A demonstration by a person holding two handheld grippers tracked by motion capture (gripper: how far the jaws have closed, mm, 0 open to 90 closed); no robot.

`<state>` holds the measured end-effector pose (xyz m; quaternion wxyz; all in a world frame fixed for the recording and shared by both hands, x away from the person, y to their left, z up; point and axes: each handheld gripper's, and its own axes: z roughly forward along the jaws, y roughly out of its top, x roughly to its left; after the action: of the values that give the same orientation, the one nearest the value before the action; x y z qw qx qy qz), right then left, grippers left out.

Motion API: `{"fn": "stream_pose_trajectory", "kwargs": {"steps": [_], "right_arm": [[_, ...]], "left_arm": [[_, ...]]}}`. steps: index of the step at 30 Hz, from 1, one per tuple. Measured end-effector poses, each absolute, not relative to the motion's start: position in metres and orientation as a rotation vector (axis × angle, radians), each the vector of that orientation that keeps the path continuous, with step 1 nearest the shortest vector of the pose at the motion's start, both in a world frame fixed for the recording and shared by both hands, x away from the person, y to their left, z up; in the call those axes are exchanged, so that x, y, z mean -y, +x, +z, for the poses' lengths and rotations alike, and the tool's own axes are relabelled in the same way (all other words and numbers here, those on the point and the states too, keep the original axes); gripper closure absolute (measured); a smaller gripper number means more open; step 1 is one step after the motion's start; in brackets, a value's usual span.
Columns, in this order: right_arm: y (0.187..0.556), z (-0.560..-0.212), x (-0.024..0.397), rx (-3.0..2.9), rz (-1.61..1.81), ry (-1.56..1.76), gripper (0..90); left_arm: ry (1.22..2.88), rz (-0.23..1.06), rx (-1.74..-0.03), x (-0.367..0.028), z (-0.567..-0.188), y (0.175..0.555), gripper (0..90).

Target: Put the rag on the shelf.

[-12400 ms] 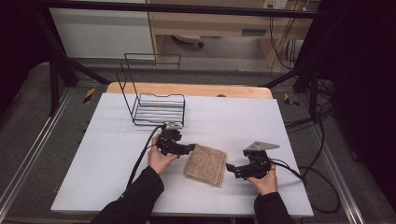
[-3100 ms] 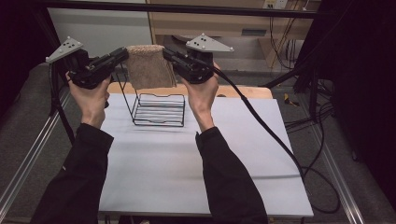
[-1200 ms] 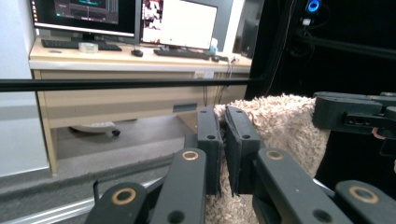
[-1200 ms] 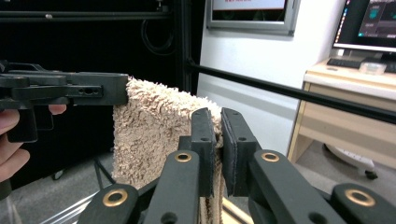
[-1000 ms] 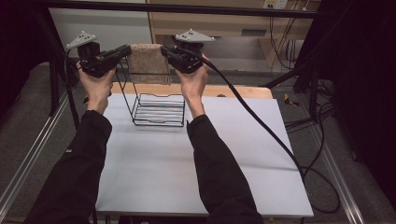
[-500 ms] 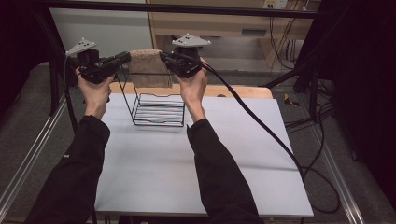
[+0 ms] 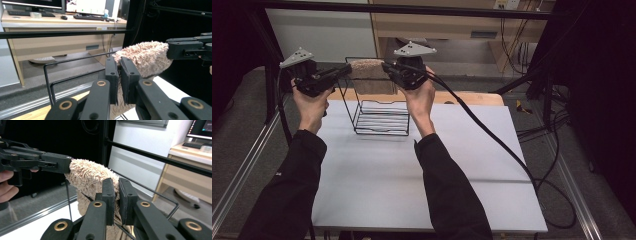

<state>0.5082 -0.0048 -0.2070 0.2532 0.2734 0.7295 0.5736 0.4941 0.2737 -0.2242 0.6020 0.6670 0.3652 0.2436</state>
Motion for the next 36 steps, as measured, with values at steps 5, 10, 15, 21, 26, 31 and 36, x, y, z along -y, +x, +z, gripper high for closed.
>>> {"fn": "stream_pose_trajectory", "kwargs": {"steps": [5, 10, 15, 21, 26, 31, 36], "right_arm": [[0.506, -0.216, 0.010, -1.994, 1.564, 0.746, 83.8], [0.507, -0.226, 0.013, -2.003, 1.570, 0.750, 83.7], [0.504, -0.230, 0.014, -2.005, 1.579, 0.711, 83.8], [0.501, -0.234, 0.014, -2.015, 1.563, 0.688, 83.8], [0.500, -0.235, 0.014, -2.016, 1.560, 0.686, 83.8], [0.499, -0.236, 0.013, -2.022, 1.542, 0.669, 83.7], [0.498, -0.237, 0.013, -2.030, 1.535, 0.664, 83.6]], "left_arm": [[1.566, 0.571, -0.845, -0.269, -0.227, 0.490, 83.8], [1.574, 0.569, -0.843, -0.267, -0.233, 0.486, 83.4], [1.581, 0.562, -0.846, -0.269, -0.236, 0.482, 82.6], [1.594, 0.573, -0.857, -0.272, -0.229, 0.472, 71.4], [1.544, 0.601, -0.865, -0.276, -0.207, 0.465, 67.8], [1.567, 0.573, -0.928, -0.267, -0.197, 0.479, 81.0], [1.593, 0.499, -0.960, -0.259, -0.202, 0.493, 88.1]]}}
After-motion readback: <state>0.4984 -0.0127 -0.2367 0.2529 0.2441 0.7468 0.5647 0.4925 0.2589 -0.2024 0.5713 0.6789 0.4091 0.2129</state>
